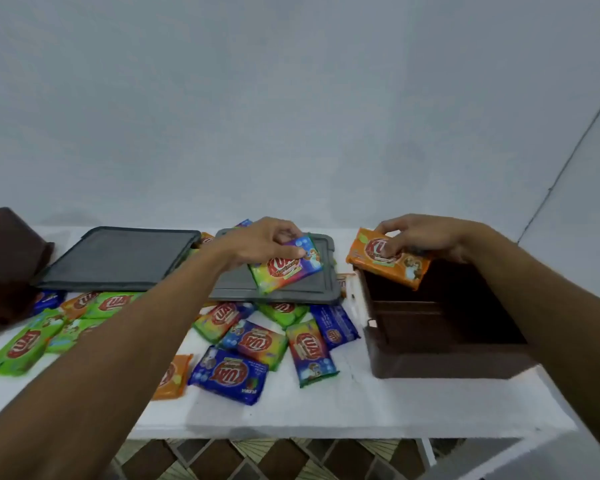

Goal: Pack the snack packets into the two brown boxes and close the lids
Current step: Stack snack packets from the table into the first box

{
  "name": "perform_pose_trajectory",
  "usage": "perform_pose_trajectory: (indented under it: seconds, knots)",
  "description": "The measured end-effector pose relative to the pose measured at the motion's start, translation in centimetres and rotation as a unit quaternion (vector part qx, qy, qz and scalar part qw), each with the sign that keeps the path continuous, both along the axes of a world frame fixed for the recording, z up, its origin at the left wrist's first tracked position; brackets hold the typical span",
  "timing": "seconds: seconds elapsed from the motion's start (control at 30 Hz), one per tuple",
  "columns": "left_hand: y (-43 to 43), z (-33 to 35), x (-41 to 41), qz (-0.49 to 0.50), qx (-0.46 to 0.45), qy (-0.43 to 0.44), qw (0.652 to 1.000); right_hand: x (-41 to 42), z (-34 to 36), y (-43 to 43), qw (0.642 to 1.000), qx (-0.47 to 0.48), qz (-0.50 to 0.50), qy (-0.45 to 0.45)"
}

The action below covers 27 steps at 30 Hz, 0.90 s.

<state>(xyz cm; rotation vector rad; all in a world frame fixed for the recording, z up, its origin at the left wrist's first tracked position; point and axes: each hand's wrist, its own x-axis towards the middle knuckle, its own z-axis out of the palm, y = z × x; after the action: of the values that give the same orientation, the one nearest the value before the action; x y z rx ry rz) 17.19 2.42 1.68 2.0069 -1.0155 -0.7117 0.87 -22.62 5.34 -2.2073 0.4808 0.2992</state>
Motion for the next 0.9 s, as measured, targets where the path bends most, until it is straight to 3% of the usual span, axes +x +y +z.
perform_pose_trajectory:
  seconds: [0.17, 0.23, 0.4, 0.5, 0.6, 0.7, 0.9]
  knots:
    - [-9.6, 1.8, -4.0, -0.050, -0.018, -0.020, 0.998, -4.5, -1.6, -9.0, 0.991, -0.114, 0.043, 0.050]
    - [-13.1, 1.3, -5.6, -0.087, 0.008, -0.025, 0.996, -5.3, -3.1, -10.8, 0.975, -0.180, 0.098, 0.086]
    - [-19.3, -2.6, -8.0, -0.174, 0.129, -0.068, 0.974, -5.3, -7.1, -12.9, 0.939, -0.234, 0.194, 0.160]
    - [-21.4, -4.8, -8.3, -0.209, 0.225, -0.078, 0.949, -5.3, -8.8, -13.5, 0.928, -0.275, 0.206, 0.146]
    - [-22.4, -6.9, -8.6, -0.205, 0.281, -0.152, 0.925, -4.9, -10.3, -14.0, 0.922, -0.301, 0.210, 0.125]
    - [-22.7, -8.2, -8.3, -0.180, 0.297, -0.233, 0.908, -4.6, -11.5, -14.8, 0.930, -0.309, 0.180, 0.087]
    - [-22.6, -8.4, -8.4, -0.154, 0.282, -0.257, 0.912, -4.3, -11.9, -14.7, 0.920, -0.330, 0.205, 0.059]
